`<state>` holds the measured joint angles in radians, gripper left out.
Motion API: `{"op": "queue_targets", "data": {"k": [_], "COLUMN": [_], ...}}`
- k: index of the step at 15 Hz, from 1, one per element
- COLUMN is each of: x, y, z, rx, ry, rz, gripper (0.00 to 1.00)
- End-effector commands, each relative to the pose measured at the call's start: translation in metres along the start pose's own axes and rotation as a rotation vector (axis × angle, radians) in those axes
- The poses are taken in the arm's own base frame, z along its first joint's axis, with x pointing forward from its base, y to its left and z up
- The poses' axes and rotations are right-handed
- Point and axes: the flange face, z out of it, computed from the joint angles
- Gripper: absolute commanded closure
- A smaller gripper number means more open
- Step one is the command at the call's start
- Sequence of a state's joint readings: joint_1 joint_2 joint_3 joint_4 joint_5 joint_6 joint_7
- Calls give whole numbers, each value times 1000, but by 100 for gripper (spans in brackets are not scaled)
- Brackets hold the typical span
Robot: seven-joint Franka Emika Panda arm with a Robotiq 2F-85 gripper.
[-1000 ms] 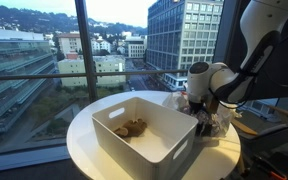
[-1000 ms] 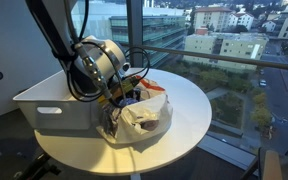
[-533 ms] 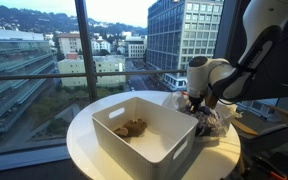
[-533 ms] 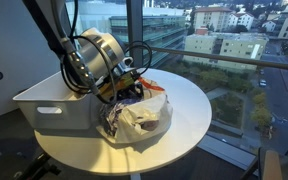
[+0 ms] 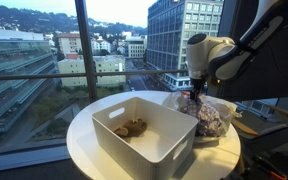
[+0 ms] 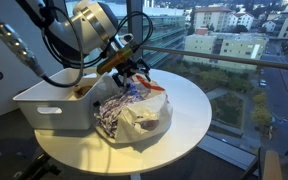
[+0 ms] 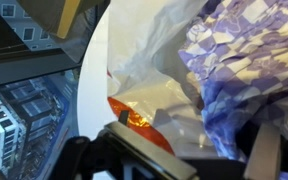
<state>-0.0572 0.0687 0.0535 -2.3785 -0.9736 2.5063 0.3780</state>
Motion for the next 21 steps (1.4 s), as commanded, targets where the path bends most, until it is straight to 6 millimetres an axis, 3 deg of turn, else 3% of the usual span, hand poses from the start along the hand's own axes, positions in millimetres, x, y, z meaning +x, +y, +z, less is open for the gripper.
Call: {"op": "queue_targets", "data": {"k": [1, 8, 14, 21], "x": [1, 25, 33, 22], "y": [19, 19, -24, -67], "z": [-39, -95, -92, -88], "rx": [-24, 69, 307, 504], "ry": [62, 271, 241, 135], "rz": [121, 361, 588, 806], "gripper": [0, 0, 0, 0]}}
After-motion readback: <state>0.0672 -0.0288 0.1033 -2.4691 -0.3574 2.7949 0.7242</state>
